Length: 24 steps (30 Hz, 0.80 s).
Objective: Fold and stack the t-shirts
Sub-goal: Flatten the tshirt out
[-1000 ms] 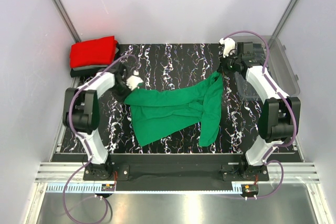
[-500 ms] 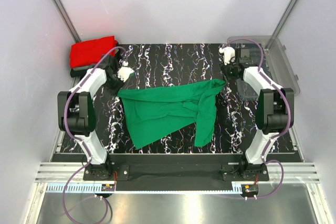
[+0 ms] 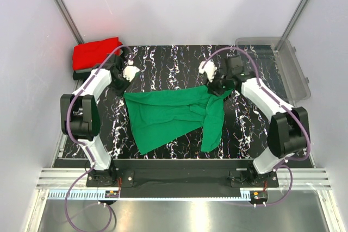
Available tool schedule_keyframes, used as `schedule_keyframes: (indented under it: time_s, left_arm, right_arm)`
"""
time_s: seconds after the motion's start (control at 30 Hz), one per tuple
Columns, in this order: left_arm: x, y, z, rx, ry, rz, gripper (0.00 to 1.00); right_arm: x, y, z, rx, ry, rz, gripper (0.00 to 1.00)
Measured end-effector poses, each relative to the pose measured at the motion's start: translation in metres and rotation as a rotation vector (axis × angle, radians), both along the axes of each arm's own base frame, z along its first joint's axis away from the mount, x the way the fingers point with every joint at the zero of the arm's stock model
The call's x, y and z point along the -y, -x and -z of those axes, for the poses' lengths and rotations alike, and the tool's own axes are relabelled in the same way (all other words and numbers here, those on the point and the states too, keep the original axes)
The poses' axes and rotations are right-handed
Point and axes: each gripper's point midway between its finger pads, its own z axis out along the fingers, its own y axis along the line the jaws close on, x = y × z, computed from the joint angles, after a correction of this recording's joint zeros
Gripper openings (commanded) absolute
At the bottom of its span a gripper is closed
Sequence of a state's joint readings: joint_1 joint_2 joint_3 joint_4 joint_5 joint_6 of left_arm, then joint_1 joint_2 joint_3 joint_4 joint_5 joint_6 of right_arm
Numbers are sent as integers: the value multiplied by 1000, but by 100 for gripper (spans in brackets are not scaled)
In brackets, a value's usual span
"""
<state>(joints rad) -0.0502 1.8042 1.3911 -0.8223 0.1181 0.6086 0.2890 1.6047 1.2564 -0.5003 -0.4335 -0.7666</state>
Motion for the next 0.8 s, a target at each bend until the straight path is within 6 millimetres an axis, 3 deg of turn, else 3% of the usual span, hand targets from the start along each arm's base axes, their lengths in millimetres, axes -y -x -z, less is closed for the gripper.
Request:
schedule_keyframes:
  time_s: [0.1, 0.37, 0.63, 0.8]
  left_arm:
    - [3, 1, 0, -2, 4, -2, 0]
    - [5, 4, 3, -13, 9, -12, 0]
    - [6, 5, 6, -26, 10, -18, 0]
    - [5, 6, 9, -36, 5, -18, 0]
  right_arm:
    - [-11, 14, 28, -90, 10, -55, 39]
    - [-7, 23, 97, -281, 66, -49, 37]
    - [-9, 15, 104, -309, 71, -33, 33]
    - [7, 26, 107, -302, 144, -32, 31]
